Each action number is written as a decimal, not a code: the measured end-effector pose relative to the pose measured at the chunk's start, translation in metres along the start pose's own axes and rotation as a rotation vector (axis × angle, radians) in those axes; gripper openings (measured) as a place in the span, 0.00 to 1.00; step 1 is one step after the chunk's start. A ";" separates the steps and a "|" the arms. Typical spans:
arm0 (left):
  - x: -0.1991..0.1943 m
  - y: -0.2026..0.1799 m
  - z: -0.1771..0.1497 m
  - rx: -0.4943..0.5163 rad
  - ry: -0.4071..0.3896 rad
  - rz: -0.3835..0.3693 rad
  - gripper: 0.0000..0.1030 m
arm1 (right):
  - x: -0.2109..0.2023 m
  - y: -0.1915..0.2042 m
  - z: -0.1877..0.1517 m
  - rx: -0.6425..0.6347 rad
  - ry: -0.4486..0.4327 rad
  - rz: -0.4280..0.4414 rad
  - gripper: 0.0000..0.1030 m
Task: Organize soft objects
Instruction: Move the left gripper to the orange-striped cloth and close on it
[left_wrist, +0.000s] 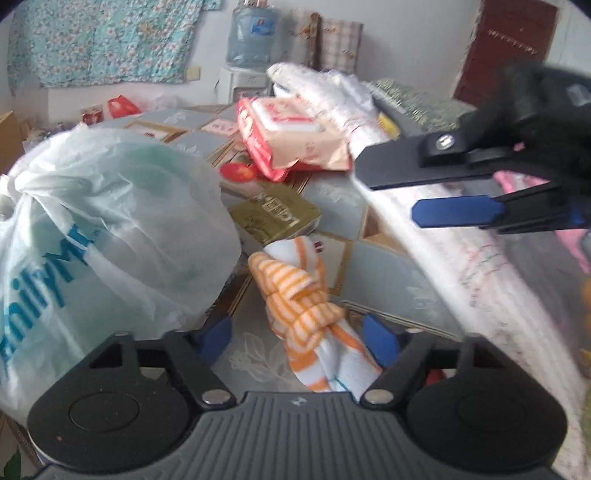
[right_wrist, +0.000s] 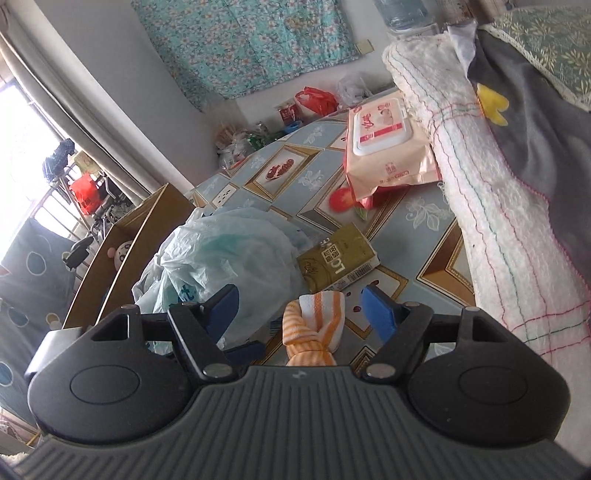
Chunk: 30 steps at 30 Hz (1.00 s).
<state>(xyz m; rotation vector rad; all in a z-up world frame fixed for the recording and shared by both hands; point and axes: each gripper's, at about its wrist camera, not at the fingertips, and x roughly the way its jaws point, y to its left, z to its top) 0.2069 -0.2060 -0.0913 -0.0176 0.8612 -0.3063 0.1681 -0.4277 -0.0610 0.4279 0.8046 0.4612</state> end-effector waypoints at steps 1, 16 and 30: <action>0.002 0.001 0.000 0.002 0.002 -0.001 0.66 | 0.002 -0.002 0.000 0.005 0.002 0.002 0.72; -0.036 0.030 -0.036 0.011 -0.027 -0.036 0.42 | 0.091 -0.010 0.052 0.015 0.033 -0.030 0.45; -0.054 0.059 -0.053 -0.061 -0.034 -0.061 0.43 | 0.154 -0.026 0.060 0.142 0.163 0.023 0.37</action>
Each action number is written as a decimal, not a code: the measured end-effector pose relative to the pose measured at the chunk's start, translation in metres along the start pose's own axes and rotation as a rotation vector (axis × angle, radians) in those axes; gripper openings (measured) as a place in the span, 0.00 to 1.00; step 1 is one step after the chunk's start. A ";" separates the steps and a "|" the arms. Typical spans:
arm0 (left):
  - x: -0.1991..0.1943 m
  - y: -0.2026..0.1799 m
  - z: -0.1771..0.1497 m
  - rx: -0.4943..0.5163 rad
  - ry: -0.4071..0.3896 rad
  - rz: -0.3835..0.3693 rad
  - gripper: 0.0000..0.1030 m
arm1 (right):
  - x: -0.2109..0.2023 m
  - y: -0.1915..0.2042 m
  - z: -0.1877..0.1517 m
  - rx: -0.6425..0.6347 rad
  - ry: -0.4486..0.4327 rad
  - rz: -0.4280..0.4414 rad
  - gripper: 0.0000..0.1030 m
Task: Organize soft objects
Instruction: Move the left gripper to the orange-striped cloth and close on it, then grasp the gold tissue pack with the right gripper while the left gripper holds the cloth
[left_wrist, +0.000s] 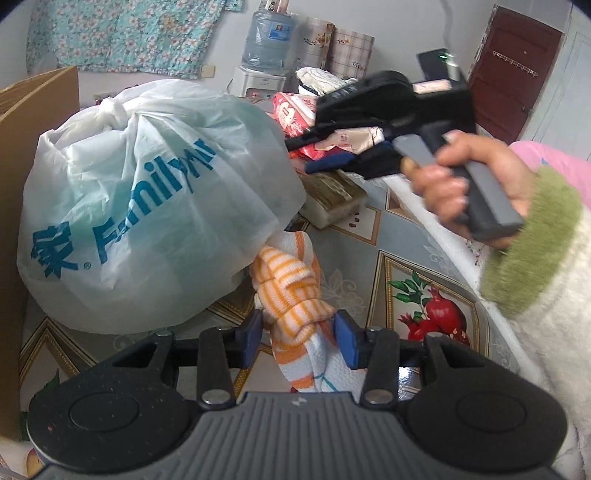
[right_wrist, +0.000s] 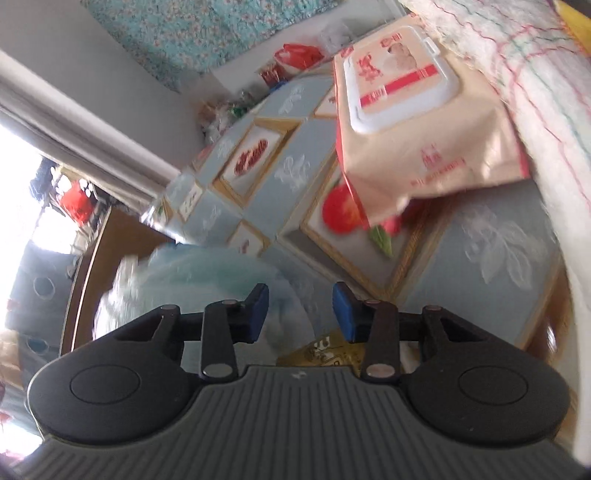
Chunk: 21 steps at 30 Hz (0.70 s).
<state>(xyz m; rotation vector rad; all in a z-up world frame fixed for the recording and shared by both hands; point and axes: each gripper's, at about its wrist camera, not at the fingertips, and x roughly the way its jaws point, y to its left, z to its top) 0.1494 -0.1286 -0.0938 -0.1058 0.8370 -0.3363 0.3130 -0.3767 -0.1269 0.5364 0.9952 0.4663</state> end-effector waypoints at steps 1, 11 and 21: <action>-0.001 0.002 0.000 -0.004 -0.001 -0.004 0.43 | -0.004 0.001 -0.005 -0.008 0.009 -0.012 0.37; -0.003 0.015 -0.005 -0.039 -0.003 -0.036 0.43 | -0.033 -0.004 -0.056 -0.009 0.094 -0.063 0.48; -0.002 0.011 -0.006 -0.029 -0.008 -0.025 0.43 | -0.062 0.020 -0.099 -0.205 0.077 -0.169 0.65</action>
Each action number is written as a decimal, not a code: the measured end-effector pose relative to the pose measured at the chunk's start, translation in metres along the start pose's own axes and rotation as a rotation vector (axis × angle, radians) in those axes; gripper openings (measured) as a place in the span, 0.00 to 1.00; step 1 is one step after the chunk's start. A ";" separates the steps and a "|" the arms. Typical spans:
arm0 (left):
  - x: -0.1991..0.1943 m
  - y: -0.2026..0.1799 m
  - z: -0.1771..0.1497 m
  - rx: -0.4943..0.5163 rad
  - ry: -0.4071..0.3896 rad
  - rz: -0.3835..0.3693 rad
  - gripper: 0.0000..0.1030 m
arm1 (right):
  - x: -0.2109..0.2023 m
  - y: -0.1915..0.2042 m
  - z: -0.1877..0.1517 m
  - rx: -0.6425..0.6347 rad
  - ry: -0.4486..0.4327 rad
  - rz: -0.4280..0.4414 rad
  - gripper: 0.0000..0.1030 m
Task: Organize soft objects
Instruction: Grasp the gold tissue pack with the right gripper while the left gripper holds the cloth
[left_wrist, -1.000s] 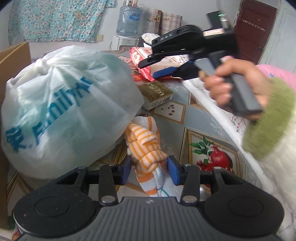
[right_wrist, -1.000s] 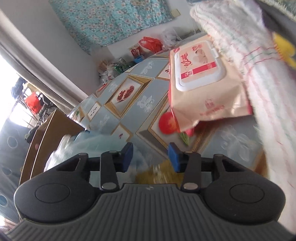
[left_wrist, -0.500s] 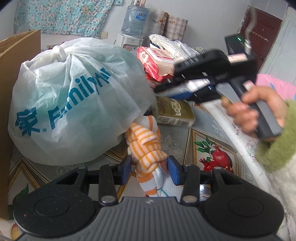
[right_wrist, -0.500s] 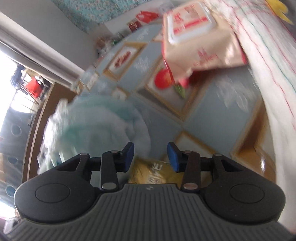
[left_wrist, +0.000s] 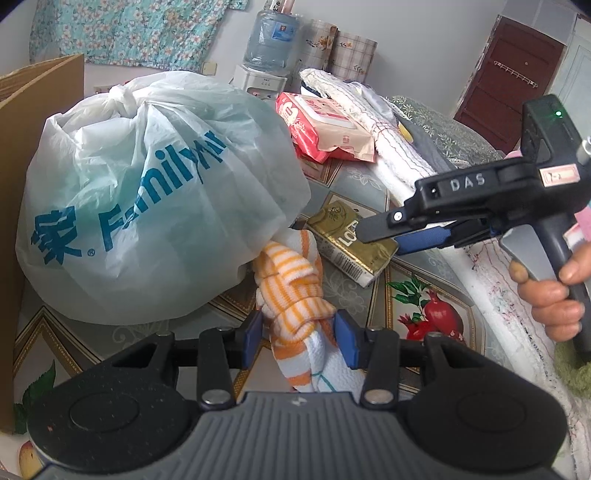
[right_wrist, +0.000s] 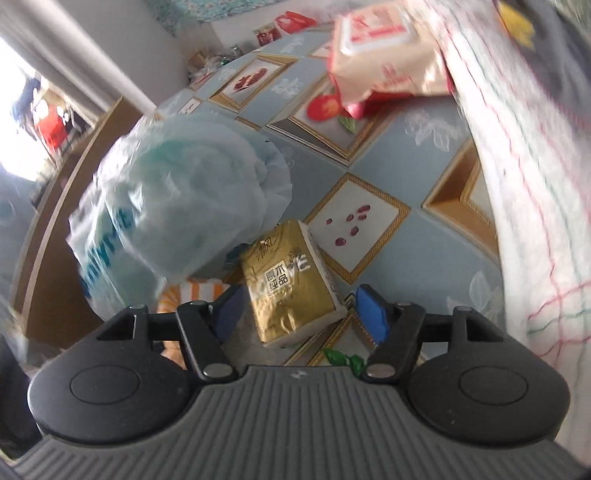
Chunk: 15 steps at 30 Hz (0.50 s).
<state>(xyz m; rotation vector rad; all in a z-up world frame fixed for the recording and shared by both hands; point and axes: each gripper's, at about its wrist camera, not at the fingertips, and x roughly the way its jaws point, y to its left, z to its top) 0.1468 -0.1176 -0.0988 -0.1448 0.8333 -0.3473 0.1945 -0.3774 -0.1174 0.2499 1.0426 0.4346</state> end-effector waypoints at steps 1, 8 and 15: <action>0.000 0.000 0.000 0.000 0.000 0.002 0.43 | 0.000 0.004 -0.001 -0.024 -0.002 -0.009 0.65; 0.000 -0.001 -0.001 -0.002 -0.002 0.008 0.43 | 0.013 0.023 -0.006 -0.140 0.009 -0.075 0.66; 0.000 0.000 -0.001 -0.011 -0.005 0.007 0.43 | 0.023 0.039 -0.006 -0.251 -0.010 -0.153 0.66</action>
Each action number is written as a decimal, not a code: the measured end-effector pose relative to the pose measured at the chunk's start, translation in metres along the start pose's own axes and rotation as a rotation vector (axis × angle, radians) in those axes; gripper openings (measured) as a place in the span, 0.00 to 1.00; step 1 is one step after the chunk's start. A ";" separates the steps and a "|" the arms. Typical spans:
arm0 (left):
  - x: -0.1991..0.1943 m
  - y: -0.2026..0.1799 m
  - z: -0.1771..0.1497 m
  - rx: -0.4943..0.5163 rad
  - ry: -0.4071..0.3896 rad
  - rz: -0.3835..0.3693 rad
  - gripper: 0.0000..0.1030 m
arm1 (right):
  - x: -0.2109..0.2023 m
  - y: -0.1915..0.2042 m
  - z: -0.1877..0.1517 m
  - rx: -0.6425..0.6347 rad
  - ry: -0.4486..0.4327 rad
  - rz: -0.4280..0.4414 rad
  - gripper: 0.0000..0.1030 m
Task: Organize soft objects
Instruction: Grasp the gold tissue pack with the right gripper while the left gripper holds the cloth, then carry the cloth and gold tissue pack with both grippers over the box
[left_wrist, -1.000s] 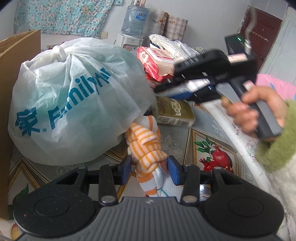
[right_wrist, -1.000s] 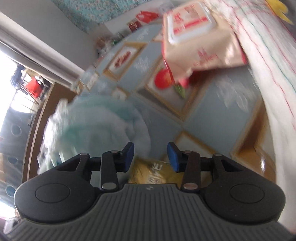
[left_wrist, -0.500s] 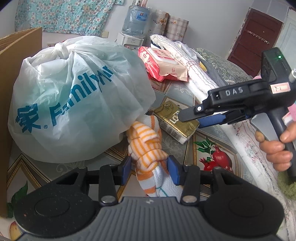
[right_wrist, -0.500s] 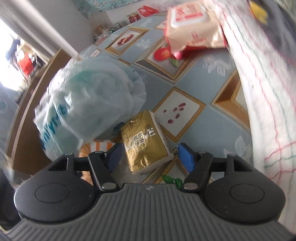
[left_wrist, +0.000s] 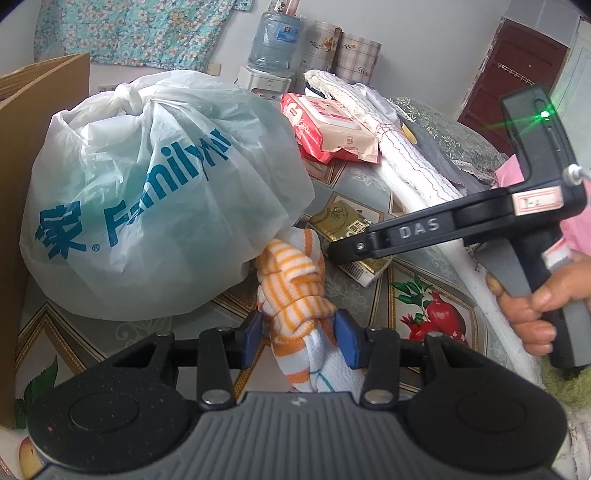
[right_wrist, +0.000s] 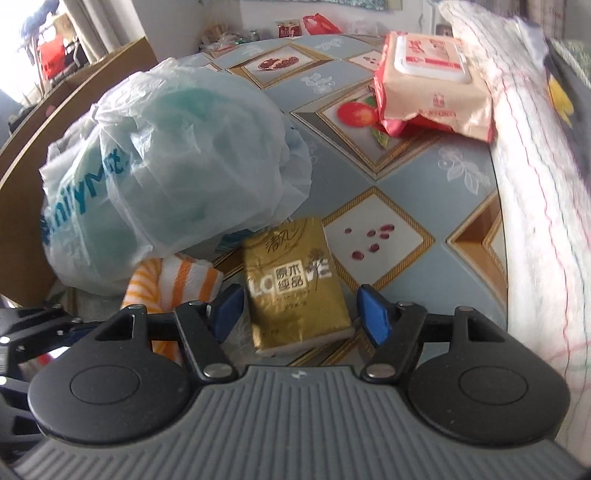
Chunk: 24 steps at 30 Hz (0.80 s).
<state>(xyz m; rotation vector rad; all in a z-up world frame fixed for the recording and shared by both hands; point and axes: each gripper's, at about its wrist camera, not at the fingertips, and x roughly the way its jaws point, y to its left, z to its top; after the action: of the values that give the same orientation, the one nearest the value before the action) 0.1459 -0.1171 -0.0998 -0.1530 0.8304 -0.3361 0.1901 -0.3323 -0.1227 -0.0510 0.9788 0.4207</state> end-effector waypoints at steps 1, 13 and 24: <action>0.000 0.000 0.000 -0.001 0.000 -0.001 0.43 | 0.002 0.002 0.001 -0.020 -0.004 -0.012 0.66; -0.006 0.008 -0.001 -0.044 -0.002 -0.046 0.39 | -0.024 -0.024 -0.017 0.170 -0.020 0.087 0.52; -0.085 0.021 0.006 -0.057 -0.120 -0.166 0.35 | -0.102 0.019 -0.014 0.185 -0.127 0.307 0.52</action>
<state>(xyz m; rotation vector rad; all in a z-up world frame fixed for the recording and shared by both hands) 0.1016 -0.0677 -0.0420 -0.2940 0.7102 -0.4547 0.1220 -0.3507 -0.0448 0.2931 0.8983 0.6055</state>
